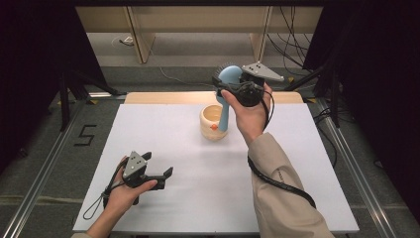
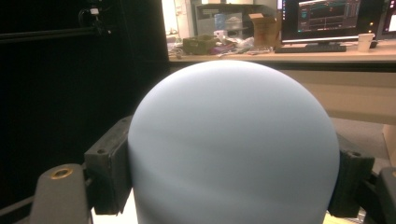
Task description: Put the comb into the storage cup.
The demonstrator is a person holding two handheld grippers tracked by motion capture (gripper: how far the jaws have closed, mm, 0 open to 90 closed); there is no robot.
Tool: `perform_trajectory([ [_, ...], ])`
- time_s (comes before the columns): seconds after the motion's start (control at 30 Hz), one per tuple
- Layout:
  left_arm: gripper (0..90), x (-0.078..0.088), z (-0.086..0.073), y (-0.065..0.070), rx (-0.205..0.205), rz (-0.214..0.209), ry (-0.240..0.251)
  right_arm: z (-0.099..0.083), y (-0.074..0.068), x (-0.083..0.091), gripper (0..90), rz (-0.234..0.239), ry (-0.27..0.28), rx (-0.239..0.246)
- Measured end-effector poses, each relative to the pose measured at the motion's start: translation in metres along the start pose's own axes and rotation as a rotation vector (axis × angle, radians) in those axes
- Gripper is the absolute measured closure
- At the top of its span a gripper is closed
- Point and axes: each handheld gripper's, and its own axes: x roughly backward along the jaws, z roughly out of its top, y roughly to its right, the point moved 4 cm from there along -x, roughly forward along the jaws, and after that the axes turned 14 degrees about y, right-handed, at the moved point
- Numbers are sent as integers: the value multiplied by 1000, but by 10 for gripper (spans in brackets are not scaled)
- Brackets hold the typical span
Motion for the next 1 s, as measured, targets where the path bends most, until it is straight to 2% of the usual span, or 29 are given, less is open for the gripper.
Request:
perform_trajectory([
  [1.0, 46, 0, 0, 0, 5, 1, 2, 3, 6, -12, 214, -21, 3, 1],
])
